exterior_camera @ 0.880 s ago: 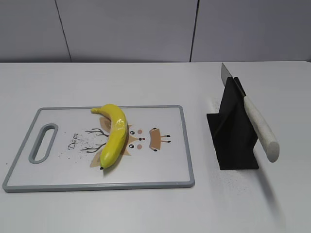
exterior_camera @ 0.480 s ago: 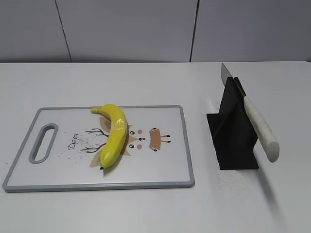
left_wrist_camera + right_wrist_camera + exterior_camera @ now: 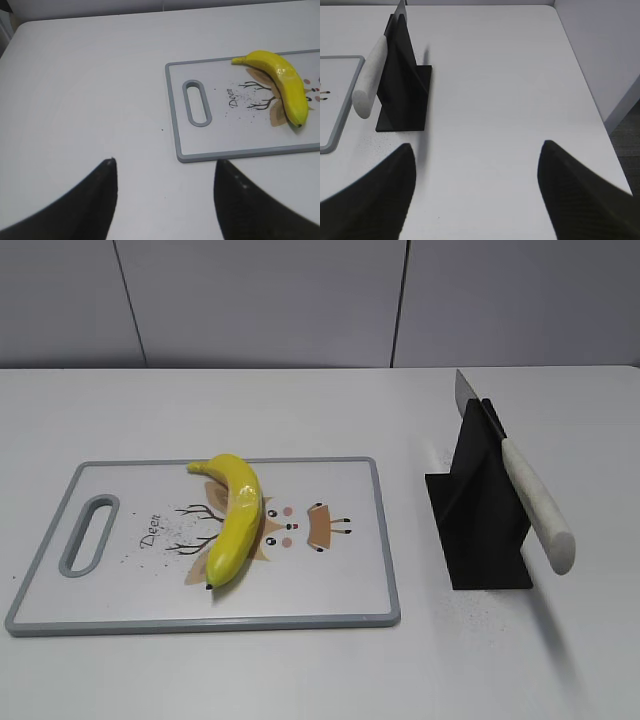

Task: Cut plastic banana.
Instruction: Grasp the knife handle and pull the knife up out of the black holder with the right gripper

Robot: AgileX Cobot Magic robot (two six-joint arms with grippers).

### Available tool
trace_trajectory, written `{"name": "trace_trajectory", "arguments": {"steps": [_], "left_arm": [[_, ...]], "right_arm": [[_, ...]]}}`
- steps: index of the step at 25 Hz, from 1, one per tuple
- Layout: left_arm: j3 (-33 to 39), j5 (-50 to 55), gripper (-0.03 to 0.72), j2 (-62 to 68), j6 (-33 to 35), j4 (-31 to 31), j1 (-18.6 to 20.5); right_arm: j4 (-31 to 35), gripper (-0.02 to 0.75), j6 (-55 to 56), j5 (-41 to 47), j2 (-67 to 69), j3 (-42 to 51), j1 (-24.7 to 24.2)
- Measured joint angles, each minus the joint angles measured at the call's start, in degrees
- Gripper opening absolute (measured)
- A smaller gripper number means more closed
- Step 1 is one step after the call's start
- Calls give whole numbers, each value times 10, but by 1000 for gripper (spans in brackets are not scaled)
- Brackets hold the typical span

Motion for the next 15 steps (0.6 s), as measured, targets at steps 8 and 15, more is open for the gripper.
{"name": "trace_trajectory", "arguments": {"steps": [8,15], "left_arm": [[0,0,588,0,0,0,0],[0,0,588,0,0,0,0]], "right_arm": [[0,574,0,0,0,0,0],[-6,574,0,-1,26,-1,0]]}}
